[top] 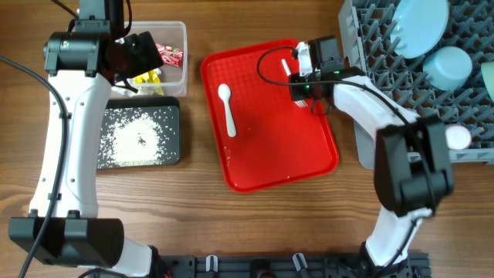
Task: Sort waste into correct bins and load items into the dishwasher rack
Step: 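Grasp the white fork on the red tray with the right gripper, then carry the fork right and drop it into the rack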
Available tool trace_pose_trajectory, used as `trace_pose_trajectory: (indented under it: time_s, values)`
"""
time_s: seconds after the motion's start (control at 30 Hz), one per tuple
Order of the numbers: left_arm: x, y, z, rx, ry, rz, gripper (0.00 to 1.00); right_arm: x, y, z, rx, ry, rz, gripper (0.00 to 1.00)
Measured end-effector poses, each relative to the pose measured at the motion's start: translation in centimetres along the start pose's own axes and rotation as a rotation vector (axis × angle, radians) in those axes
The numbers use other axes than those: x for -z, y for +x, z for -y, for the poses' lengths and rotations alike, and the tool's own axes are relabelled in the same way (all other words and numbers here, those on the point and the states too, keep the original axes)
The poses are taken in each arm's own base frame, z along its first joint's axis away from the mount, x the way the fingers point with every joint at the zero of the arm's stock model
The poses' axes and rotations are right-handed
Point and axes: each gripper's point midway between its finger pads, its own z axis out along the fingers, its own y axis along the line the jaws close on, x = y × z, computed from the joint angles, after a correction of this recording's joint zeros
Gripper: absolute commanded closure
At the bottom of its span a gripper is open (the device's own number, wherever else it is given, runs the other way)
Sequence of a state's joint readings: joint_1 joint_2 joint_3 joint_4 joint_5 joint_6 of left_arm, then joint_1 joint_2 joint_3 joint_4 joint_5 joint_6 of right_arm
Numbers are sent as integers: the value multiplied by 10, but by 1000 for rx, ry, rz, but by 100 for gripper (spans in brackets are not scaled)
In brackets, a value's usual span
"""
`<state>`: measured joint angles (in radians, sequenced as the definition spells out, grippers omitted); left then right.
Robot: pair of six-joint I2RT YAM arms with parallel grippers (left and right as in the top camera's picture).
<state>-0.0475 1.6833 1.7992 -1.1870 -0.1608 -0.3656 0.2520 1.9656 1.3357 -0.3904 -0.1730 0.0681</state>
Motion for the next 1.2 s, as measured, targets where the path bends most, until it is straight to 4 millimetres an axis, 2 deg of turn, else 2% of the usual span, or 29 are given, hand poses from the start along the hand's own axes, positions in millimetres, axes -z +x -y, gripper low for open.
trace_pose_trajectory:
  time_s: [0.1, 0.13, 0.17, 0.2, 0.3, 0.33, 0.4, 0.47, 0.8, 0.93, 1.0, 1.1, 1.17, 1.2]
  values:
    - [0, 0, 0, 0, 1, 0, 0, 44, -20, -10, -4, -13, 69, 96]
    - [0, 0, 0, 0, 0, 0, 0, 56, -23, -11, -7, -14, 84, 96]
    - [0, 0, 0, 0, 1, 0, 0, 82, -31, -10, -11, -10, 122, 95]
    - [0, 0, 0, 0, 1, 1, 0, 94, -35, -7, -16, -4, 142, 96]
    - [0, 0, 0, 0, 0, 0, 0, 122, -34, 15, -62, 30, 157, 96]
    - [0, 0, 0, 0, 0, 0, 0, 136, -34, 33, -98, 56, 169, 96]
    - [0, 0, 0, 0, 0, 0, 0, 148, -28, 60, -156, 95, 167, 96]
    - [0, 0, 0, 0, 0, 0, 0, 153, -18, 82, -204, 127, 143, 96]
    - [0, 0, 0, 0, 0, 0, 0, 173, 0, 148, -220, 261, 127, 96]
    - [0, 0, 0, 0, 0, 0, 0, 171, -7, 153, -105, 279, 138, 96]
    - [0, 0, 0, 0, 0, 0, 0, 159, -8, 159, -44, 284, 124, 95]
    - [0, 0, 0, 0, 0, 0, 0, 138, 0, 165, 1, 277, 73, 74]
    - [0, 0, 0, 0, 0, 0, 0, 132, 3, 167, 9, 276, 57, 51]
    - [0, 0, 0, 0, 0, 0, 0, 132, 3, 167, 13, 276, 56, 44]
